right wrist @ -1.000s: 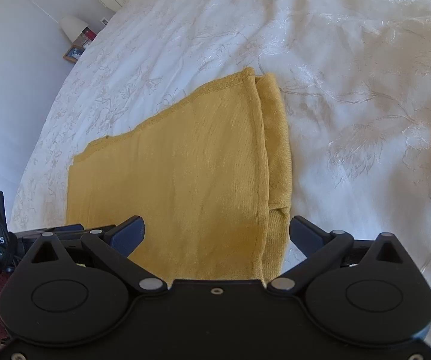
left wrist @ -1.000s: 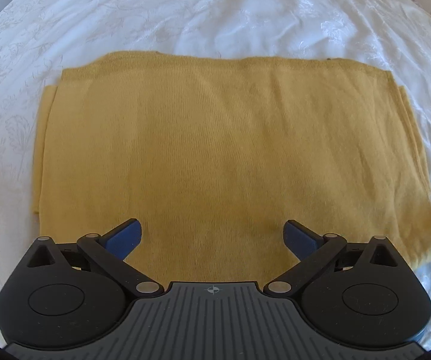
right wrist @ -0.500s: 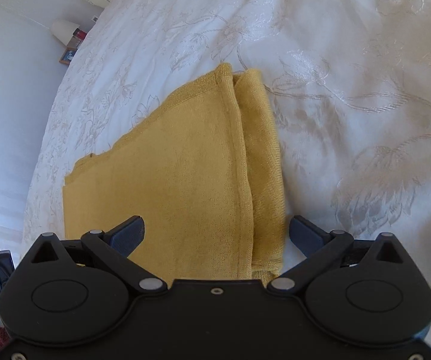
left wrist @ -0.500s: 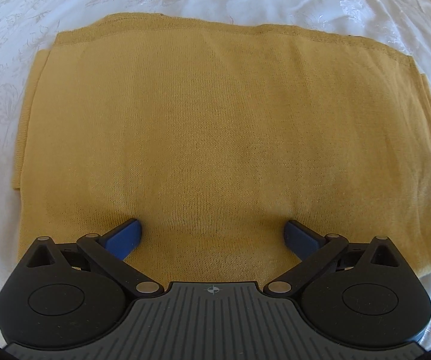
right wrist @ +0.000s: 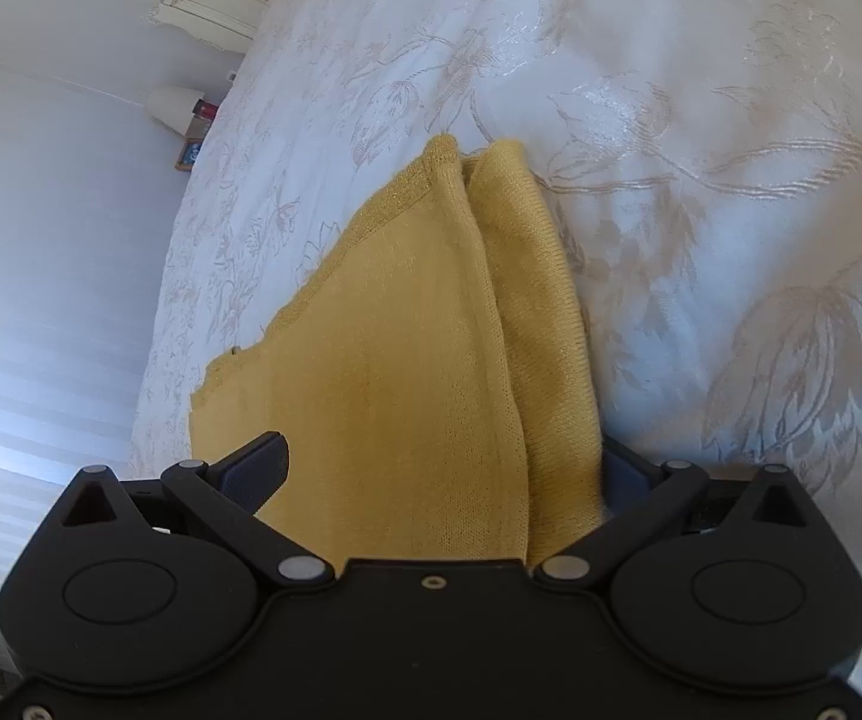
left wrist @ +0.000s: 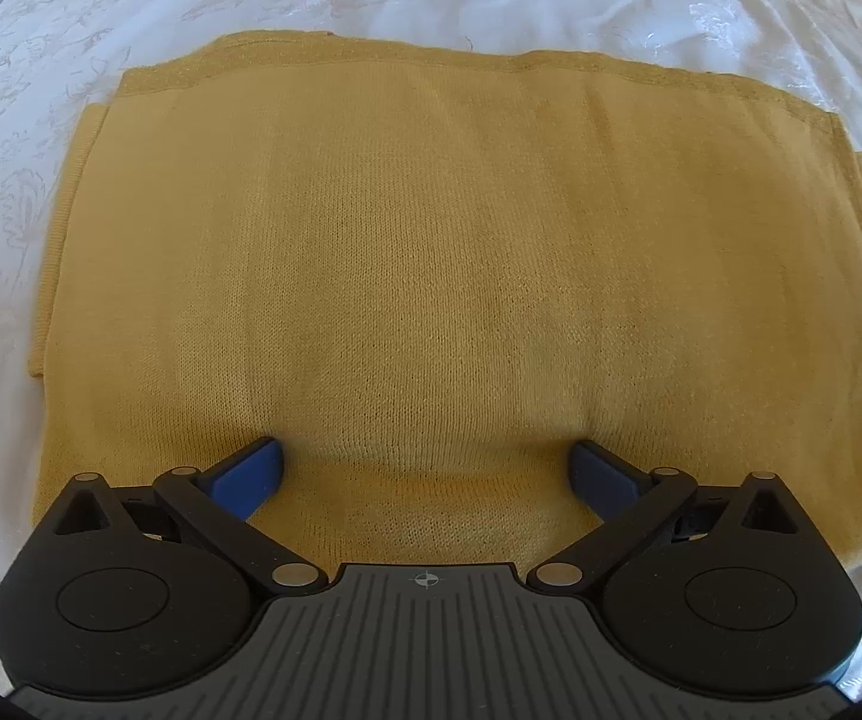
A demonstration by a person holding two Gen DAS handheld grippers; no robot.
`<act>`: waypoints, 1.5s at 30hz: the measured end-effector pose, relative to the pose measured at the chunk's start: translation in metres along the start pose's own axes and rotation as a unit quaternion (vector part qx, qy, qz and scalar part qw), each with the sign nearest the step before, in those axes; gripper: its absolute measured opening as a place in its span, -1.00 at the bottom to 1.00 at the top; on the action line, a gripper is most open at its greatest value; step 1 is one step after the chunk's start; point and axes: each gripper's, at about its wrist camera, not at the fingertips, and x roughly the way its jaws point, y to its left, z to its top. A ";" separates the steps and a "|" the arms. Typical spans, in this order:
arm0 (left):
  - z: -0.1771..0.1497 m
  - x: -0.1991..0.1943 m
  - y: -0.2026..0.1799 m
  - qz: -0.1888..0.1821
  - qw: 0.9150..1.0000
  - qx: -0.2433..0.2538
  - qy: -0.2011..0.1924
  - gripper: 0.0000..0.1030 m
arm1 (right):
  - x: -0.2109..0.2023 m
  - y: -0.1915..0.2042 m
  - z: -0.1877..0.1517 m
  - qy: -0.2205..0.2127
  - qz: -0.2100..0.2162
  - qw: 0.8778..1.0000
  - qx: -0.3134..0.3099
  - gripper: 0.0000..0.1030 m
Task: Fold small clothes
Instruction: 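Close the right gripper on the folded edge of the yellow sweater, then lift the folded edge with the right gripper and fold it over the bundle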
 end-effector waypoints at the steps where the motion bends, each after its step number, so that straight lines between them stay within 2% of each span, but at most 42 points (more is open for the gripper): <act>1: -0.001 0.000 0.001 -0.001 1.000 0.001 -0.001 1.00 | 0.000 0.000 -0.001 -0.002 0.001 1.000 -0.002 1.00; 8: -0.008 -0.004 0.003 -0.006 1.000 0.003 -0.013 1.00 | 0.001 0.002 0.004 0.005 -0.002 1.000 0.007 0.99; 10: -0.006 -0.007 0.005 -0.009 1.000 0.002 -0.006 1.00 | 0.002 0.006 0.006 0.011 -0.010 1.000 0.003 0.77; 11: -0.005 -0.009 0.006 -0.010 1.000 0.000 -0.002 1.00 | 0.004 0.008 0.006 0.017 -0.014 1.000 0.002 0.28; 12: -0.004 -0.011 0.007 -0.012 1.000 -0.002 0.000 0.99 | 0.005 0.009 0.006 0.024 -0.027 0.999 0.005 -0.06; 13: -0.003 -0.016 0.009 -0.014 1.000 -0.006 -0.001 0.97 | 0.007 0.011 0.006 0.026 -0.038 0.999 0.006 -0.13; 15: -0.005 -0.027 0.016 -0.019 1.000 -0.010 -0.010 0.76 | 0.009 0.016 0.003 0.024 -0.052 0.998 -0.002 -0.21; 17: -0.009 -0.039 0.024 -0.016 1.000 -0.012 -0.018 0.76 | 0.008 0.025 0.000 0.019 -0.071 0.997 -0.010 -0.31; 22: -0.026 -0.068 0.060 -0.012 0.999 -0.013 -0.042 0.76 | 0.005 0.056 -0.004 0.004 -0.101 0.994 -0.029 -0.39; 24: -0.030 -0.076 0.076 -0.010 0.999 -0.014 -0.047 0.76 | 0.002 0.070 -0.005 -0.002 -0.098 0.995 -0.032 -0.55; 28: -0.030 -0.085 0.105 -0.013 0.998 -0.023 -0.053 0.76 | 0.000 0.108 -0.008 -0.009 -0.098 0.994 -0.051 -0.59; 32: -0.029 -0.089 0.128 -0.024 0.998 -0.027 -0.054 0.76 | 0.008 0.151 -0.013 -0.016 -0.075 0.995 -0.066 -0.62; 39: -0.029 -0.094 0.161 -0.041 0.997 -0.024 -0.066 0.76 | 0.057 0.217 -0.029 0.001 -0.029 0.996 -0.083 -0.64; 45: -0.035 -0.093 0.191 -0.044 0.997 -0.023 -0.063 0.76 | 0.117 0.250 -0.047 0.037 -0.008 0.995 -0.087 -0.64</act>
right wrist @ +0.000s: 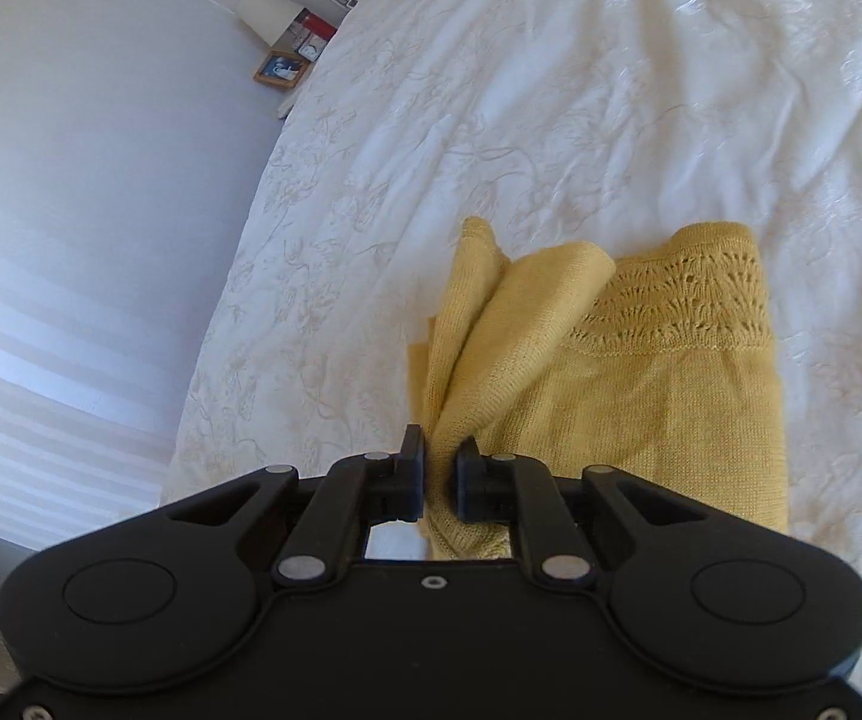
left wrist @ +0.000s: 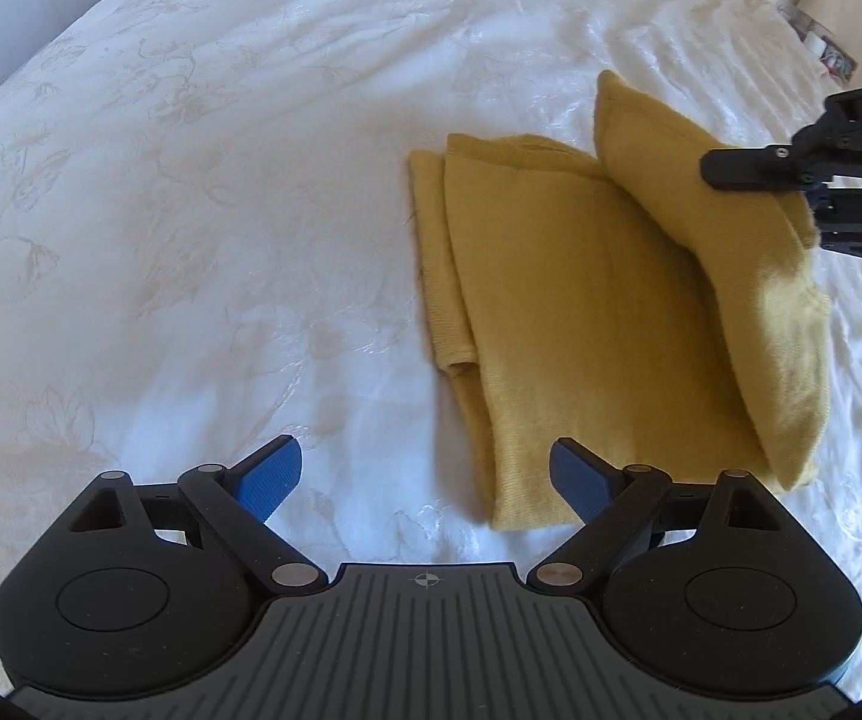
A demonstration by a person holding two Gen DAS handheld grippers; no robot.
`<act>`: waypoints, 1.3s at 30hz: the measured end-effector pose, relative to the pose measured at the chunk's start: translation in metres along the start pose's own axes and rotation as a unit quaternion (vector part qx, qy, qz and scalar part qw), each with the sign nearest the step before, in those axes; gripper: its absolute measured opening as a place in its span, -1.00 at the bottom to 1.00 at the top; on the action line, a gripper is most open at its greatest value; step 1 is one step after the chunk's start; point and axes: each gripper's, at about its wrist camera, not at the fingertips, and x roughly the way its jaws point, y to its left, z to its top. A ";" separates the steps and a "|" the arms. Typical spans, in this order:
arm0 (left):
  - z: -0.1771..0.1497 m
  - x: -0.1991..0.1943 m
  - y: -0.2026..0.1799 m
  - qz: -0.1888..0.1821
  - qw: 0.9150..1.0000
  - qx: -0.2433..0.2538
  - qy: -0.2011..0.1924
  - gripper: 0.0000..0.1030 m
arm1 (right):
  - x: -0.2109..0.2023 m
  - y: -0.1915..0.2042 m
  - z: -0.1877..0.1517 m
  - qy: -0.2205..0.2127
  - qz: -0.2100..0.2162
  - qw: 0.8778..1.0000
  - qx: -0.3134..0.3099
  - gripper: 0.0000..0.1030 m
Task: Fold small clothes
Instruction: 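Lift the folded edge with the right gripper and fold it over the bundle, then open the right gripper and press the folded sweater flat with both grippers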
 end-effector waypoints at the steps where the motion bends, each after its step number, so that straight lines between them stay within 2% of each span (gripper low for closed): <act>1: -0.001 0.000 0.005 0.001 1.000 -0.001 0.001 0.76 | 0.010 0.004 -0.002 0.007 0.000 1.000 -0.001 -0.64; 5: -0.004 0.002 0.023 0.000 1.000 -0.013 0.009 0.76 | 0.050 0.019 -0.011 0.033 -0.024 0.999 -0.008 -0.64; 7: -0.005 0.003 0.030 0.000 1.000 -0.021 0.012 0.76 | 0.065 0.024 -0.017 0.044 -0.050 0.998 -0.019 -0.59; 8: -0.006 0.002 0.034 -0.001 1.000 -0.024 0.013 0.76 | 0.071 0.025 -0.018 0.048 -0.060 0.997 -0.022 -0.50; 10: -0.005 0.002 0.037 -0.003 1.000 -0.027 0.013 0.76 | 0.075 0.027 -0.023 0.051 -0.060 0.997 -0.022 -0.47; 11: -0.004 0.002 0.039 -0.003 1.000 -0.027 0.012 0.76 | 0.075 0.030 -0.023 0.051 -0.050 0.997 -0.020 -0.29; 12: -0.003 0.002 0.041 -0.004 1.000 -0.026 0.011 0.76 | 0.071 0.032 -0.023 0.048 -0.037 0.998 -0.022 -0.03; 14: 0.000 0.003 0.043 -0.004 1.000 -0.024 0.009 0.76 | 0.061 0.039 -0.022 0.040 -0.011 0.999 -0.031 0.12; 17: 0.008 0.003 0.044 -0.008 1.000 -0.019 0.002 0.76 | 0.042 0.043 -0.017 0.018 -0.011 0.999 -0.047 0.12; 21: 0.028 0.003 0.040 -0.012 1.000 -0.006 -0.017 0.76 | 0.024 0.028 -0.017 0.004 -0.050 0.997 -0.055 0.12; 25: 0.052 0.008 0.034 -0.018 0.999 0.005 -0.033 0.76 | 0.022 0.010 -0.031 0.020 -0.083 0.995 -0.059 0.12; 33: 0.082 0.036 -0.007 -0.039 0.997 0.051 -0.035 0.76 | 0.048 -0.002 -0.090 0.097 -0.089 0.989 -0.061 0.19; 37: 0.092 0.054 -0.026 -0.029 0.996 0.073 -0.036 0.76 | 0.039 0.005 -0.089 0.093 -0.081 0.990 -0.071 0.21; 39: 0.097 0.058 -0.030 -0.023 0.996 0.075 -0.042 0.76 | 0.026 0.010 -0.079 0.069 -0.085 0.990 -0.093 0.37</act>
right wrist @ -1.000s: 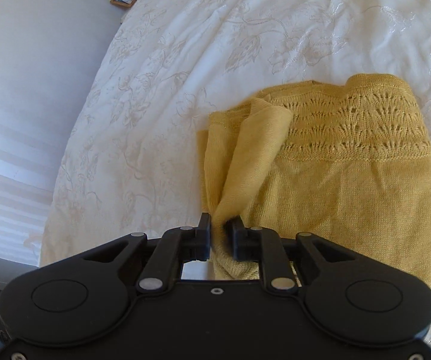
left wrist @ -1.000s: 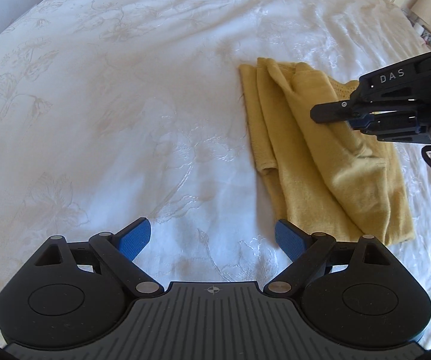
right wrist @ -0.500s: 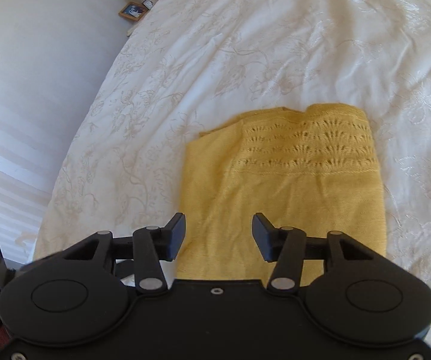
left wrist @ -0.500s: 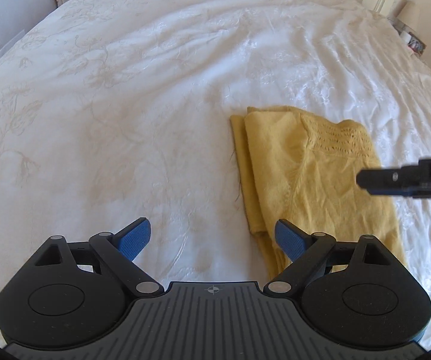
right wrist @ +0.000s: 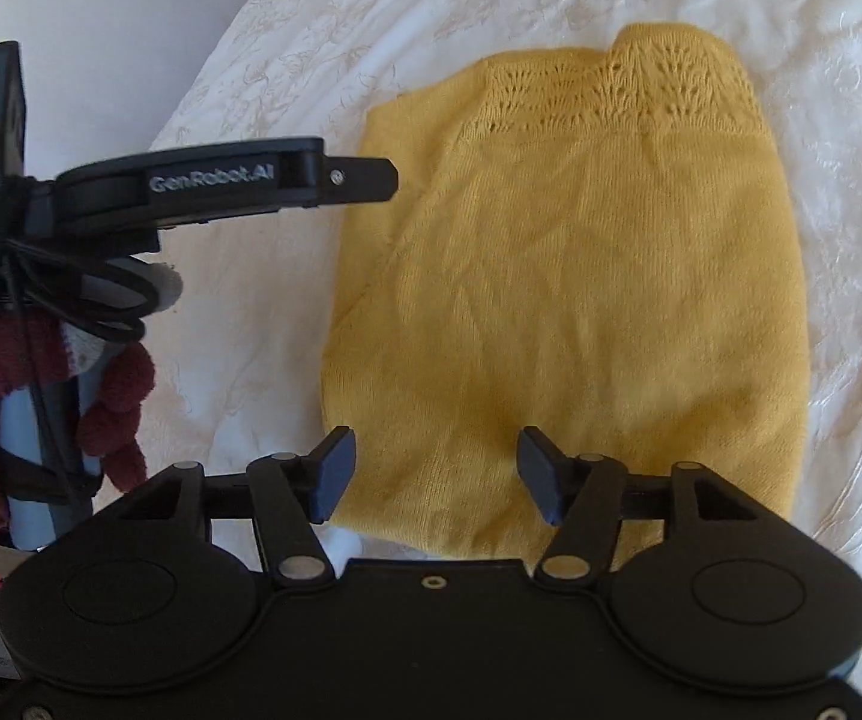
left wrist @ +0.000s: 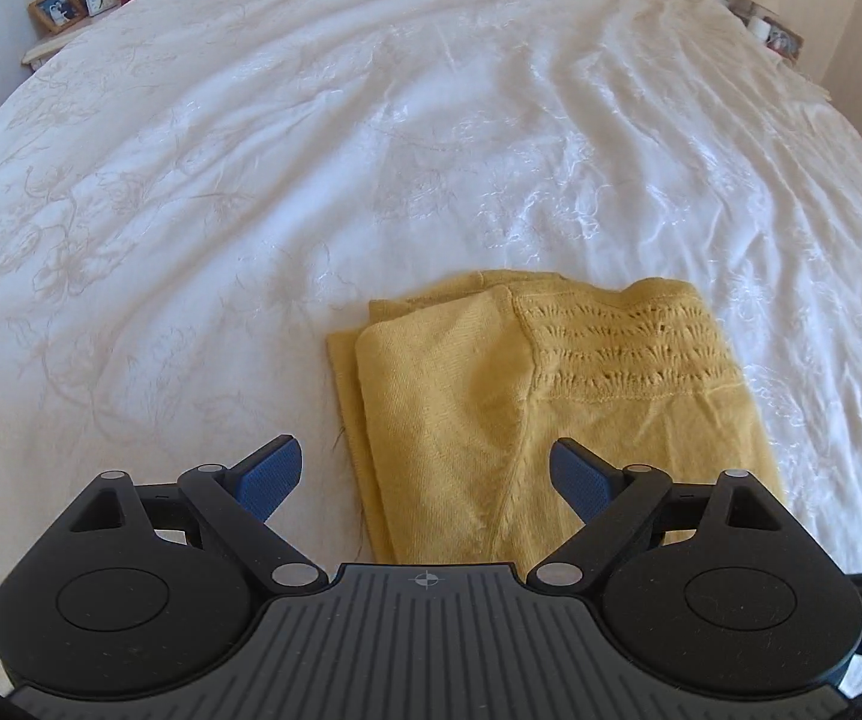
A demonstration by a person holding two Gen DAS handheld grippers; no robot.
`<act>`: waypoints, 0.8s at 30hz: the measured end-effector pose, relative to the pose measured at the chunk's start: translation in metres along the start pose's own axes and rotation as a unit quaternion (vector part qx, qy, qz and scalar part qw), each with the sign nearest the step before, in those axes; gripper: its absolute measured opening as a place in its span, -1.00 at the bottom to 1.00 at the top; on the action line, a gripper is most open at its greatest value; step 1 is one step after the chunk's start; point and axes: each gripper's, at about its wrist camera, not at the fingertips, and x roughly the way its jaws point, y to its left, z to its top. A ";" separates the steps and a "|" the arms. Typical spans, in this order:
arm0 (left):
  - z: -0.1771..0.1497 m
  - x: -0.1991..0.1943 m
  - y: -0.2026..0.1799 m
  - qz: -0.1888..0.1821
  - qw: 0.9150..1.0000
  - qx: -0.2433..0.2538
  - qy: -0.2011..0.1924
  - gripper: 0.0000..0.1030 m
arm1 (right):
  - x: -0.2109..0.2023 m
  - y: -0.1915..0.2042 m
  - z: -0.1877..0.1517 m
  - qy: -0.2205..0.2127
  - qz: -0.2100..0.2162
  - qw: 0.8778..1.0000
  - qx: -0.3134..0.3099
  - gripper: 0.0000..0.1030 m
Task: Fold small clothes
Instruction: 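Open the right gripper and press the folded sweater flat with both grippers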
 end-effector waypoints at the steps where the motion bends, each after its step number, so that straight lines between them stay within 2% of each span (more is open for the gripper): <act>1: 0.003 0.002 0.000 0.003 1.000 0.000 -0.003 0.76 | -0.007 0.000 0.005 -0.014 -0.006 1.000 -0.009 0.44; 2: 0.005 0.004 0.000 0.007 1.000 0.000 -0.006 0.76 | -0.016 0.000 0.012 -0.034 -0.014 0.999 -0.020 0.55; 4: 0.009 0.009 0.002 0.013 1.000 0.001 -0.006 0.76 | -0.029 -0.005 0.026 -0.065 -0.026 0.997 -0.034 0.64; 7: 0.014 0.018 0.006 0.022 1.000 0.003 -0.002 0.76 | -0.034 -0.012 0.046 -0.085 -0.037 0.994 -0.050 0.85; 14: 0.019 0.048 0.018 0.055 0.998 0.005 0.018 0.76 | 0.002 -0.026 0.075 -0.062 -0.056 0.992 -0.091 0.88; 19: 0.023 0.067 0.032 0.042 0.998 -0.018 0.035 0.80 | 0.028 -0.042 0.100 -0.041 -0.089 0.990 -0.099 0.88; 24: 0.027 0.077 0.035 0.039 0.998 -0.019 0.043 0.98 | 0.038 -0.053 0.119 -0.031 -0.114 0.989 -0.090 0.89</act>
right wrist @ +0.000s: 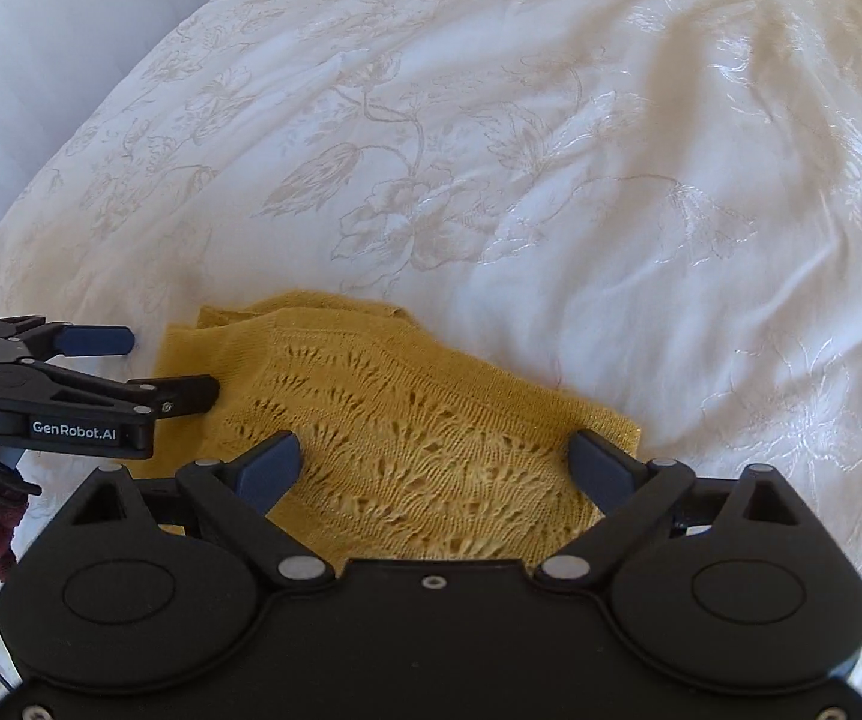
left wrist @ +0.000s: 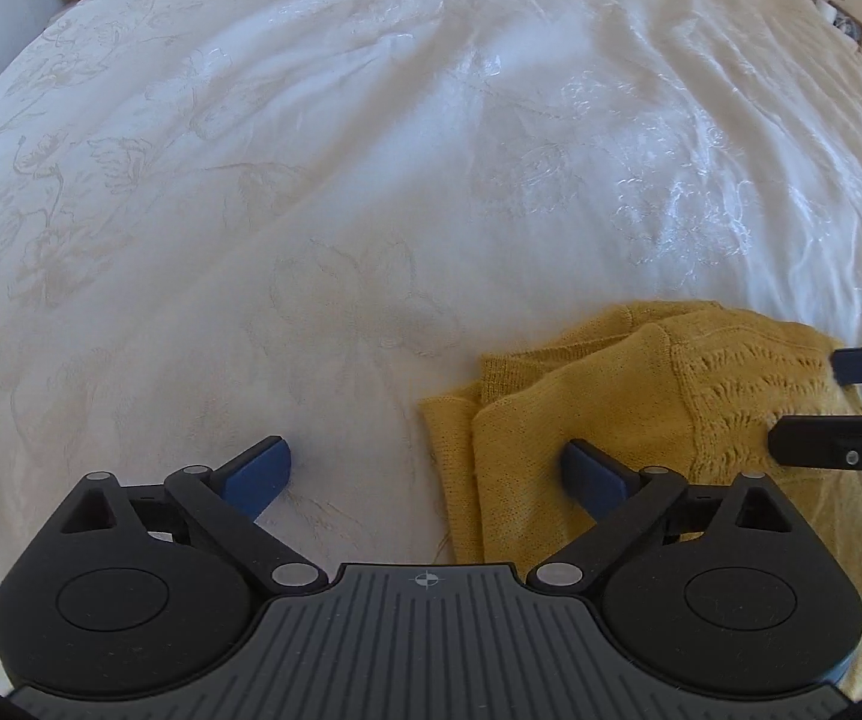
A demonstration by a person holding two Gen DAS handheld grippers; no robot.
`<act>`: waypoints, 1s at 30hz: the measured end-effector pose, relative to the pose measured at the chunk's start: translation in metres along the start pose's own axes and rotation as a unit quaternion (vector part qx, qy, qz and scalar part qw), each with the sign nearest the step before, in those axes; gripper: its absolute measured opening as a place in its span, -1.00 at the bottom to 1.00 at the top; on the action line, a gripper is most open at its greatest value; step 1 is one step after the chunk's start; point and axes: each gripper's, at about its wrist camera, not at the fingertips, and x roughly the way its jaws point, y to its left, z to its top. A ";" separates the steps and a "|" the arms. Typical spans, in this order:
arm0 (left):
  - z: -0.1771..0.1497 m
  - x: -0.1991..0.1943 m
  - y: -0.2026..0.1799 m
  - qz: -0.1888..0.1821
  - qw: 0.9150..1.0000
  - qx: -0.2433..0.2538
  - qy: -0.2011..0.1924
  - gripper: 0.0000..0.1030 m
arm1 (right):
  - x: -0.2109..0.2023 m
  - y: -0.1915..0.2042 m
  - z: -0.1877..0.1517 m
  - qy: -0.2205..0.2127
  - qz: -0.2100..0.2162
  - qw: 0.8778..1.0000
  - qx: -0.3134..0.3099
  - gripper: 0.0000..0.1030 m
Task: Fold small clothes
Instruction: 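Open the right gripper and press the folded sweater flat with both grippers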
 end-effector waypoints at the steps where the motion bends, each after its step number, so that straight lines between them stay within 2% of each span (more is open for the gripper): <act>1: 0.001 0.002 0.001 0.001 1.000 -0.001 0.003 1.00 | 0.000 0.000 0.001 0.000 -0.002 1.000 0.001 0.89; 4: 0.002 0.000 0.002 -0.001 1.000 -0.001 0.004 1.00 | -0.006 0.000 0.005 -0.013 -0.006 1.000 0.007 0.90; 8: 0.000 -0.018 0.002 -0.007 1.000 0.002 -0.019 0.99 | -0.030 -0.004 0.001 -0.052 0.003 0.998 0.041 0.97; 14: -0.018 -0.060 0.000 -0.040 0.998 -0.028 -0.040 0.99 | -0.075 -0.010 -0.027 -0.098 0.026 0.990 0.102 0.99; 21: -0.058 -0.096 -0.015 -0.054 0.997 -0.047 -0.038 0.99 | -0.102 -0.012 -0.073 -0.093 0.041 0.986 0.135 0.99; 30: -0.124 -0.122 -0.040 -0.056 0.996 -0.068 -0.006 0.99 | -0.132 -0.028 -0.132 -0.078 0.051 0.983 0.159 0.99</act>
